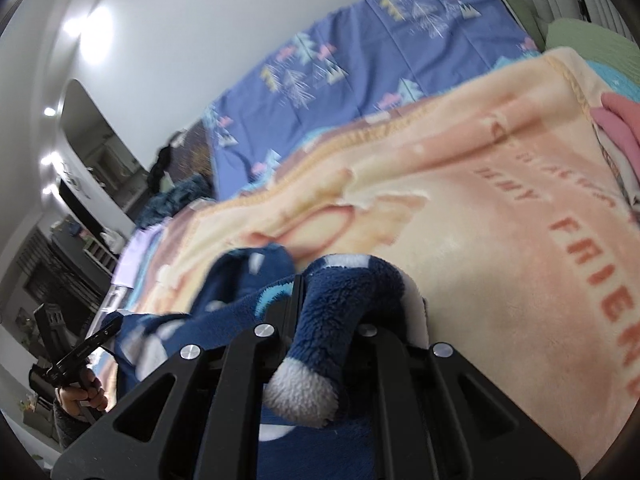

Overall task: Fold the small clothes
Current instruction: 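Lay the hem over the collar with both grippers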

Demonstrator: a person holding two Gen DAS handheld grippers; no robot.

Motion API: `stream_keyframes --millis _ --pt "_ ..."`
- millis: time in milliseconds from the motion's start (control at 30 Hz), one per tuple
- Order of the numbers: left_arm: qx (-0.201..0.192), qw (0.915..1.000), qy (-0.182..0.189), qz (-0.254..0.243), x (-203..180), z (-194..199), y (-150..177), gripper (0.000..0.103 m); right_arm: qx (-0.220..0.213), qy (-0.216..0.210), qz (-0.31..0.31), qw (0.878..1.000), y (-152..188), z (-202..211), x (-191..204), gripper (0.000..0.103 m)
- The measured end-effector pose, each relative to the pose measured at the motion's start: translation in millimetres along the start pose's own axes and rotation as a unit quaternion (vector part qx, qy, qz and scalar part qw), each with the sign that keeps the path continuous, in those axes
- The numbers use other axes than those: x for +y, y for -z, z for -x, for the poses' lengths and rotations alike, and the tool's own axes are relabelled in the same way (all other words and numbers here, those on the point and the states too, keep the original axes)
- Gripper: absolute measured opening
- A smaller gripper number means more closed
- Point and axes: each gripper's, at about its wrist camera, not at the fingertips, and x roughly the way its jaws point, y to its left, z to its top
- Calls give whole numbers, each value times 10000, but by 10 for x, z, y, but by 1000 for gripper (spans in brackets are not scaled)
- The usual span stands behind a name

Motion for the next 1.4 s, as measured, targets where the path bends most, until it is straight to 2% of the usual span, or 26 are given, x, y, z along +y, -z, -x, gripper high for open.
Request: stream_keyframes --millis 67,167,267,367,433,467,533,567,633,700,767,833,900,1000,1067,1167,1200,1233,1267,1300,1333,1400 --pt "225 9997 -87 17 75 -234 107 16 172 187 -15 9997 74 -150 -55 10" --pt "346 9991 -207 -155 92 -410 217 17 205 245 -18 9995 137 -215 -95 10" --pt "325 9990 -225 -215 72 -381 214 17 157 282 73 9995 140 -177 -66 10" --pt "304 9994 -101 -135 63 -250 182 19 149 296 191 9993 151 -80 2 15" --pt "154 9998 148 23 82 -21 146 25 91 174 340 9992 161 81 64 19" --pt "87 9997 205 28 83 67 137 33 69 132 433 9990 162 146 93 24" --pt "-139 9998 49 -123 47 297 147 61 -145 278 848 9959 196 365 158 44" --pt "-340 9983 -341 -331 12 442 169 72 -246 393 1024 9937 214 436 178 57" --pt "-425 9956 -620 -557 -3 594 207 72 -371 641 1404 9873 267 583 197 61" --pt "-430 9957 -594 -561 3 697 248 72 -276 817 1650 9825 330 631 173 62" --pt "-262 9954 -423 -816 -71 700 325 74 -98 1053 1889 9763 382 569 159 64" --pt "31 9884 -659 -1366 -229 549 399 74 101 1208 2102 9701 415 445 176 64" --pt "231 9816 -785 -1724 -326 366 401 75 239 1113 2275 9671 381 315 218 65" --pt "354 9796 -668 -1861 -306 97 263 77 418 895 2441 9647 208 79 219 71" --pt "412 9806 -742 -1765 -210 -80 134 78 473 829 2378 9666 75 -64 169 72" --pt "587 9873 -358 -1433 -11 -374 -98 80 729 326 2168 9729 -98 -249 92 83" --pt "685 9891 -170 -1292 55 -465 -147 80 836 123 2001 9761 -158 -326 45 83" --pt "817 9913 63 -1028 145 -579 -202 79 845 33 1854 9790 -190 -358 21 83" --pt "903 9930 337 -685 227 -664 -248 61 856 -102 1690 9818 -224 -382 2 68" --pt "911 9931 571 -465 262 -694 -266 14 891 -295 1506 9841 -265 -396 -5 19" --pt "850 9932 774 -191 303 -699 -300 9 780 -350 1339 9873 -303 -362 -15 11" --pt "373 9967 720 106 345 -551 -359 8 297 -631 1143 9910 -390 -194 -4 11"
